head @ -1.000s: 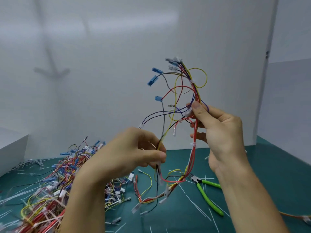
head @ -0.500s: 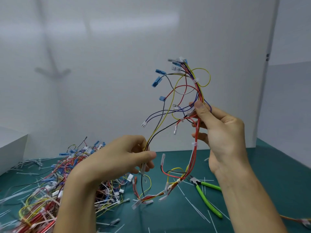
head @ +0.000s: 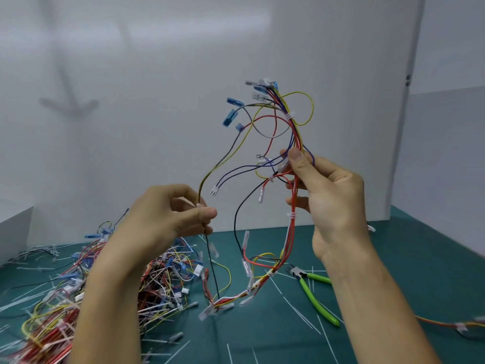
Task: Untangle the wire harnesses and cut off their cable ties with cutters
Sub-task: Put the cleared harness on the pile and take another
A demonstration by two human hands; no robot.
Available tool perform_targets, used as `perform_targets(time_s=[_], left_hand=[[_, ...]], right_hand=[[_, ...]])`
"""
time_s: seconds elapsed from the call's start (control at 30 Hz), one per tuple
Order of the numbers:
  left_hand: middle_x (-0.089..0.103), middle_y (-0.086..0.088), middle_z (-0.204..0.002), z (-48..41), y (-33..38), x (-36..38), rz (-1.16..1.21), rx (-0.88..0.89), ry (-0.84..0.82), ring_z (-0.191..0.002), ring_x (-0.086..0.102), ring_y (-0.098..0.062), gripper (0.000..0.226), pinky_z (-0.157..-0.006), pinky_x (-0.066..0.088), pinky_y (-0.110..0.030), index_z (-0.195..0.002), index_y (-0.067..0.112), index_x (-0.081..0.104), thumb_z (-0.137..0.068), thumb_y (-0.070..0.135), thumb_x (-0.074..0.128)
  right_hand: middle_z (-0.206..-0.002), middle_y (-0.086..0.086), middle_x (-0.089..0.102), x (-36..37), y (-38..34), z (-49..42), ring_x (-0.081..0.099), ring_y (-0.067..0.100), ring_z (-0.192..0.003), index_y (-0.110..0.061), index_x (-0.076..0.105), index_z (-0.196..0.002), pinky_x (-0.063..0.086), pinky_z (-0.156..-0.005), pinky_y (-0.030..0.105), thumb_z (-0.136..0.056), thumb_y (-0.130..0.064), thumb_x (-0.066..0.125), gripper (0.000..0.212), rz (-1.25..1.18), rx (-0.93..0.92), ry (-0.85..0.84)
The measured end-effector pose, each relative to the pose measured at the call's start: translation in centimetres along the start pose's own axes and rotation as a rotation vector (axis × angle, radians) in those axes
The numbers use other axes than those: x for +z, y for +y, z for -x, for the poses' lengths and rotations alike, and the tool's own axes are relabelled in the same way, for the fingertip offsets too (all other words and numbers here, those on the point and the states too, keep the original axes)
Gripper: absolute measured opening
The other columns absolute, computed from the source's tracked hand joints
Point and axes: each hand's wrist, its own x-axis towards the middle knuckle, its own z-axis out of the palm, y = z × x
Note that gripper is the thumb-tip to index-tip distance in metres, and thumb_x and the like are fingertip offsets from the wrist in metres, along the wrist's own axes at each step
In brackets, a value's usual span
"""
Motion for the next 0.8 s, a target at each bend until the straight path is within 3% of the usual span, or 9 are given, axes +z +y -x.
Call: perform_targets(time_s=[0.1,0.3,0.43,0.63,0.8], left_hand=[[0.072,-0.021,-0.076,0.2,0.5,0.1,0.123,0.074,0.05,-0.07,0.075,-0.034,0.022,-0.062,0.058,-0.022,-0.085,-0.005,0.065,-0.068,0.004,0.077],[0.073,-0.021,-0.08,0.5,1.3,0.4,0.316,0.162,0.086,-0.075,0.075,-0.034,0.015,-0.065,0.059,-0.022,-0.092,-0.011,0.056,-0.083,-0.004,0.066],[0.072,-0.024,-0.087,0.9,1.8,0.3,0.344,0.175,0.103,-0.079,0.075,-0.034,0.03,-0.068,0.059,-0.022,-0.094,-0.008,0.057,-0.072,0.008,0.07],[0.073,-0.018,-0.08,1.0,1.9,0.2,0.377,0.207,0.103,-0.079,0.075,-0.035,0.019,-0.068,0.06,-0.024,-0.081,0.001,0.058,-0.071,0.012,0.07],[0.077,-0.012,-0.091,1.4,2.0,-0.1,0.348,0.204,0.03,-0.08,0.075,-0.033,0.011,-0.061,0.059,-0.023,-0.079,0.012,0.06,-0.079,0.021,0.065]], right_hand=[[-0.07,-0.009,0.074,0.0,0.0,0.0,0.063,0.001,-0.062,-0.023,0.079,-0.084,0.046,-0.045,0.016,-0.087,-0.029,0.071,0.01,0.002,-0.002,-0.012],[-0.07,-0.008,0.074,0.3,0.0,0.2,0.064,0.001,-0.064,-0.022,0.078,-0.086,0.046,-0.046,0.017,-0.088,-0.028,0.071,0.01,0.004,-0.006,-0.029],[-0.071,-0.008,0.074,0.4,0.2,0.2,0.064,0.001,-0.064,-0.023,0.078,-0.083,0.047,-0.046,0.017,-0.088,-0.027,0.071,0.01,0.005,-0.009,-0.043],[-0.071,-0.008,0.075,0.4,0.3,0.2,0.065,0.0,-0.065,-0.023,0.078,-0.085,0.046,-0.046,0.017,-0.088,-0.027,0.071,0.009,0.002,-0.01,-0.056],[-0.071,-0.006,0.074,0.3,0.4,0.0,0.061,0.003,-0.062,-0.021,0.079,-0.085,0.045,-0.045,0.017,-0.087,-0.027,0.072,0.009,0.008,0.009,-0.061]])
